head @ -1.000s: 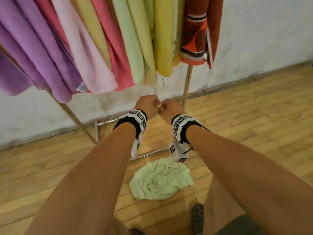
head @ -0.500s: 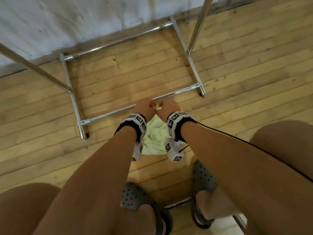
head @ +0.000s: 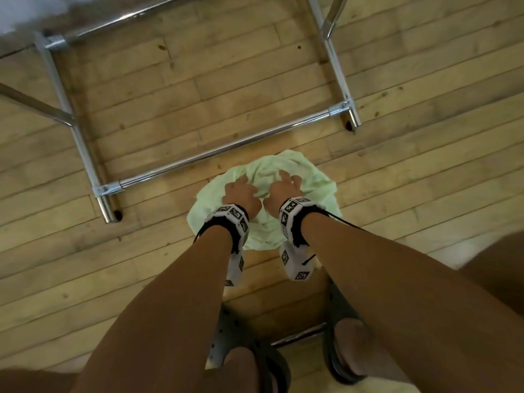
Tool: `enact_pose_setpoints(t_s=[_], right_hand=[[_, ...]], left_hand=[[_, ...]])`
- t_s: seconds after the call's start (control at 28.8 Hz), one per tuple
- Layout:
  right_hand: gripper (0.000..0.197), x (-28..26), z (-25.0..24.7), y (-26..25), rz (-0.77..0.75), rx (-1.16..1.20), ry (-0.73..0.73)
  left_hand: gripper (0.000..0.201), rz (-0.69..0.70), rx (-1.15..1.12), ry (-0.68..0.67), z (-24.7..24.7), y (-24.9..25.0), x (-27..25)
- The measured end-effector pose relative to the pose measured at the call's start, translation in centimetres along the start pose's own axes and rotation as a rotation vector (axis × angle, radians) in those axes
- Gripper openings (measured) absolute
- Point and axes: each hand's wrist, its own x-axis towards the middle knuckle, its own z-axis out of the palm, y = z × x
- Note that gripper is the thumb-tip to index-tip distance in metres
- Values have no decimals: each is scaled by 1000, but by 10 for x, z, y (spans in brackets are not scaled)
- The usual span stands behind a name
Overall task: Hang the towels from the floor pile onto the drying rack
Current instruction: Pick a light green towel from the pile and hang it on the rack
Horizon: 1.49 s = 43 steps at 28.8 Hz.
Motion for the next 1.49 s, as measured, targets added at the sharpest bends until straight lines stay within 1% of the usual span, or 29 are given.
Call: enact_pose_setpoints(t_s=[0.07,0.17,0.28,0.42,0.49,0.59,0.66,0.76,0.87,0.94,0.97,1.04,1.11,1.15,1.22,1.25,1.32,1.39,1.42,1.46,1.49], right_hand=[[35,0,-1,1,-27,-18,-9],[33,-6,-13,-4,-61,-1,55],[29,-21,-37,-11,-100,85,154],[33,-49,-69,-17,-101,151,212],[30,-71,-89,-21,-121,183,246],[25,-110,-115,-30,-190,233,347],[25,-138,-130,-33,-221,251,401],[26,-181,-154,-35,-286,312,470],[25,-229,-173,-36,-384,383,588],[18,-257,-183,-37,-470,514,661],[16,-270,-187,-38,-515,573,695],[17,-296,-193,-41,-601,647,730],[20,-325,-198,-43,-717,734,735],[20,-340,-201,-44,-777,767,741],[22,-360,-206,-42,-883,801,760],[24,-365,-208,-40,-910,811,760],[33,-368,-208,-35,-890,777,694],[46,-368,-201,-31,-858,675,580],[49,-367,-198,-31,-867,624,535],[46,-366,-195,-31,-883,589,523],[39,-365,-193,-33,-894,577,548]], left_hand=[[44,23,11,14,-2,4,-2],[40,26,-94,45,-12,11,-11],[37,43,-205,100,-34,25,-28],[44,108,-229,152,-72,46,-58],[43,141,-239,185,-94,54,-77],[38,182,-275,266,-123,63,-109],[37,203,-320,324,-141,68,-135],[35,245,-346,373,-162,77,-172],[24,288,-497,465,-182,86,-214],[20,321,-591,514,-194,91,-243],[22,345,-618,523,-200,93,-256],[34,407,-651,531,-209,98,-285],[44,494,-702,550,-214,103,-314],[44,541,-732,580,-217,104,-327],[35,622,-776,672,-222,103,-351],[31,654,-797,721,-225,101,-359],[22,684,-850,763,-228,96,-369],[15,683,-889,764,-227,93,-374],[12,676,-909,759,-225,92,-373],[8,680,-922,751,-223,92,-372],[6,694,-932,742,-223,91,-371]])
